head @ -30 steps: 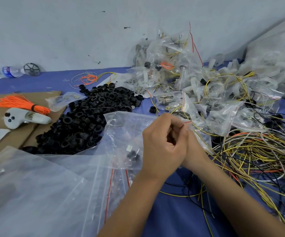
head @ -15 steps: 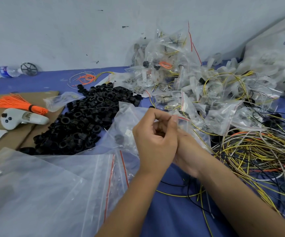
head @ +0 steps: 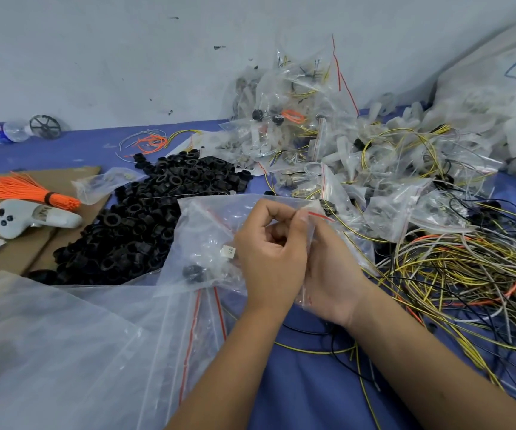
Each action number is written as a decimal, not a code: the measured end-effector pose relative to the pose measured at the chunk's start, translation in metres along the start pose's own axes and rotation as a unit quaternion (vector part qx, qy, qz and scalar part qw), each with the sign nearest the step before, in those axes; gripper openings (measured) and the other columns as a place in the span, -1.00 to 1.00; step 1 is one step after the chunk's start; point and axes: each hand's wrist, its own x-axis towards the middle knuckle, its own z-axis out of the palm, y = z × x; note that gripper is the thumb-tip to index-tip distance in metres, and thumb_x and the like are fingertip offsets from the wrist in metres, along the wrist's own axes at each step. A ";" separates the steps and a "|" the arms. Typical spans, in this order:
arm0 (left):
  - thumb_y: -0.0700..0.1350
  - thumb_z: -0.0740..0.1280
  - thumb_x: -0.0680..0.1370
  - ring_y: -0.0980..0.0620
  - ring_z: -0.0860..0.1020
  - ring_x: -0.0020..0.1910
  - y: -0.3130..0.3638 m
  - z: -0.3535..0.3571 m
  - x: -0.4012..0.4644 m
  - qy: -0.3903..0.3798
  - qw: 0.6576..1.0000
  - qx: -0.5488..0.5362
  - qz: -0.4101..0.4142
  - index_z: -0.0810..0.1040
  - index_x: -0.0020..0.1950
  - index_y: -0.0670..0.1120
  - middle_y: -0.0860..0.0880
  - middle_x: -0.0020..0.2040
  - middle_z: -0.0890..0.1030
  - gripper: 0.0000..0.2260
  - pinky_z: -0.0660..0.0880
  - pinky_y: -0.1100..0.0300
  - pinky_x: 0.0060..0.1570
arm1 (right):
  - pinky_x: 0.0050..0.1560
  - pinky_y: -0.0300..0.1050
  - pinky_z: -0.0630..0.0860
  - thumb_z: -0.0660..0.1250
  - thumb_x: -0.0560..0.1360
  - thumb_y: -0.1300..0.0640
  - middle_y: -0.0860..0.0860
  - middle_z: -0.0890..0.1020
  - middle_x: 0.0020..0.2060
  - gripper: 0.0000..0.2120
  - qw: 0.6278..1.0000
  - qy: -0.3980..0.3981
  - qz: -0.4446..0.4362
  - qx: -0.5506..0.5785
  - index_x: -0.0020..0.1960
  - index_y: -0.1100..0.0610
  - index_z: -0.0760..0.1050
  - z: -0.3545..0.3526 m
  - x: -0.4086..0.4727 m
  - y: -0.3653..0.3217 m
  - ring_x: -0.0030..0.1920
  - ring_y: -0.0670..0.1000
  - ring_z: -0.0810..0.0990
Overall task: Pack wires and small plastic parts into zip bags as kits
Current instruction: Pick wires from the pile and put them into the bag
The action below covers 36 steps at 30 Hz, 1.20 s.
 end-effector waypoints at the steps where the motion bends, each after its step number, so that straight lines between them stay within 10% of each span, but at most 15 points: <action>1: -0.12 0.45 0.51 0.17 0.44 -0.44 0.001 0.001 0.000 -0.003 1.000 0.000 0.004 0.52 -0.21 0.04 0.13 -0.35 0.53 -0.84 0.38 0.29 -0.37 | -0.05 -0.15 0.51 0.19 0.58 -0.24 -0.01 0.70 -0.11 -0.54 1.000 -0.004 0.004 0.006 -0.06 0.07 0.69 -0.001 0.000 -0.001 -0.09 -0.03 0.68; 13: -0.17 0.44 0.54 0.08 0.52 -0.44 0.010 0.005 -0.004 -0.001 1.000 -0.024 0.005 0.52 -0.18 -0.01 0.03 -0.37 0.56 -0.85 0.44 0.24 -0.36 | -0.10 -0.18 0.48 0.37 0.40 -0.34 -0.08 0.66 -0.21 -0.61 0.999 -0.028 -0.010 -0.018 -0.21 -0.01 0.64 0.015 -0.003 0.000 -0.19 -0.10 0.64; 33: -0.22 0.42 0.59 0.21 0.49 -0.41 0.021 0.015 0.000 0.016 0.999 0.048 -0.004 0.45 -0.21 -0.08 0.13 -0.35 0.52 -0.77 0.41 0.36 -0.33 | -0.39 -0.20 0.25 0.08 0.58 -0.38 0.15 0.42 -0.38 -0.47 0.983 0.050 -0.040 -0.173 -0.10 0.09 0.43 0.009 -0.002 -0.009 -0.39 0.06 0.40; 36: -0.15 0.45 0.56 0.15 0.51 -0.38 0.021 0.013 0.005 -0.023 0.997 0.076 0.003 0.47 -0.23 -0.01 0.11 -0.34 0.54 -0.77 0.44 0.27 -0.32 | -0.40 -0.24 0.37 0.01 0.64 -0.24 -0.06 0.47 -0.45 -0.52 0.978 0.088 -0.071 -0.177 -0.12 0.13 0.42 0.001 0.004 -0.011 -0.46 -0.13 0.44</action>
